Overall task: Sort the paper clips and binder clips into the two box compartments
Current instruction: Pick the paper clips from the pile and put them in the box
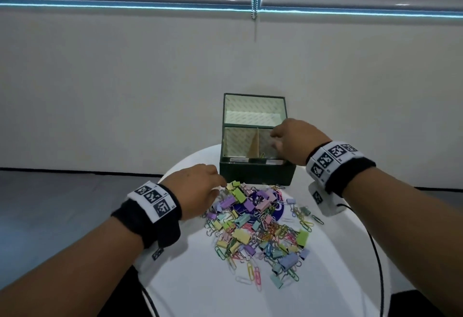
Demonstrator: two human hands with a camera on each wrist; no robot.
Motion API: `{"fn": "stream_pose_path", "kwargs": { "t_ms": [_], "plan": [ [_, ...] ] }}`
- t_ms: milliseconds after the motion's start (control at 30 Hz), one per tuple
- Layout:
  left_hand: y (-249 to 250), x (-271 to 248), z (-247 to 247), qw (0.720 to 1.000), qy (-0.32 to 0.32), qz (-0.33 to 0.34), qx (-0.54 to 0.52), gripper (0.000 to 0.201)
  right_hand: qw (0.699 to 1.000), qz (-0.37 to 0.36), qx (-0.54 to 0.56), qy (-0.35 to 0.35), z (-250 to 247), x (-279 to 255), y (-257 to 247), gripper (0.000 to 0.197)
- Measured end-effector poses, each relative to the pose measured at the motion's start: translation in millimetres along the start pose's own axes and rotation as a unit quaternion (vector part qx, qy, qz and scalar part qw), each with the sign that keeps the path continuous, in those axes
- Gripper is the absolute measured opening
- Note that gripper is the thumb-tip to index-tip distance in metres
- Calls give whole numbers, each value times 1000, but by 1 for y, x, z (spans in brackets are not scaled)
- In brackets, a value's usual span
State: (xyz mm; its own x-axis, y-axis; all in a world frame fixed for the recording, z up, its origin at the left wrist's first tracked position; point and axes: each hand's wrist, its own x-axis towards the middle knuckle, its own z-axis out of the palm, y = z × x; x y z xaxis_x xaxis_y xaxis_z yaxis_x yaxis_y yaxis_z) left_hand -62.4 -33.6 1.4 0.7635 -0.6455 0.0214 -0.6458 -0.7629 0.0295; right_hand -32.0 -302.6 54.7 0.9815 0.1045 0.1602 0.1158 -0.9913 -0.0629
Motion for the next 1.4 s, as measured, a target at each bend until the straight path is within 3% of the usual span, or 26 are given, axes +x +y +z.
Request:
{"fn": "stream_pose_path", "kwargs": {
  "t_ms": [67,133,233,300,400,500,667,733,833,933,1167,1300,1400],
  "plan": [
    [0,1,3,1000,1,12,-6,40,997,-32,11,70,-4,-20,-4,16],
    [-2,1,6,1000,-25,16,-5,46,994,-65,23,80,-3,-45,-11,14],
    [-4,2,10,998,-60,15,5,45,996,-78,-43,-32,10,-72,-18,29],
    [-4,3,10,998,-63,10,-9,42,988,-56,-88,-118,24,-76,-13,27],
    [-2,4,9,997,-71,-5,-16,35,979,-34,-86,-183,43,-79,-7,34],
    [-2,4,9,997,-72,-15,-15,28,981,-34,-75,-178,47,-81,-6,33],
    [0,2,7,999,-42,-5,-26,23,983,0,-16,-185,39,-82,-3,15],
    [2,-1,6,999,-34,4,-38,22,981,24,-2,-192,41,-80,-2,22],
    [8,-5,5,997,-49,33,-49,31,976,43,26,-212,44,-76,1,23],
    [12,-8,5,997,-53,39,-49,35,973,40,46,-221,45,-75,3,7],
    [13,-9,5,998,-56,6,-33,15,969,20,37,-245,35,-76,11,18],
    [10,-6,5,998,-57,-8,-23,15,948,45,196,-247,21,-78,21,19],
    [11,-5,5,999,-32,-1,-21,27,881,101,384,-257,18,-82,20,11]
  ]
}}
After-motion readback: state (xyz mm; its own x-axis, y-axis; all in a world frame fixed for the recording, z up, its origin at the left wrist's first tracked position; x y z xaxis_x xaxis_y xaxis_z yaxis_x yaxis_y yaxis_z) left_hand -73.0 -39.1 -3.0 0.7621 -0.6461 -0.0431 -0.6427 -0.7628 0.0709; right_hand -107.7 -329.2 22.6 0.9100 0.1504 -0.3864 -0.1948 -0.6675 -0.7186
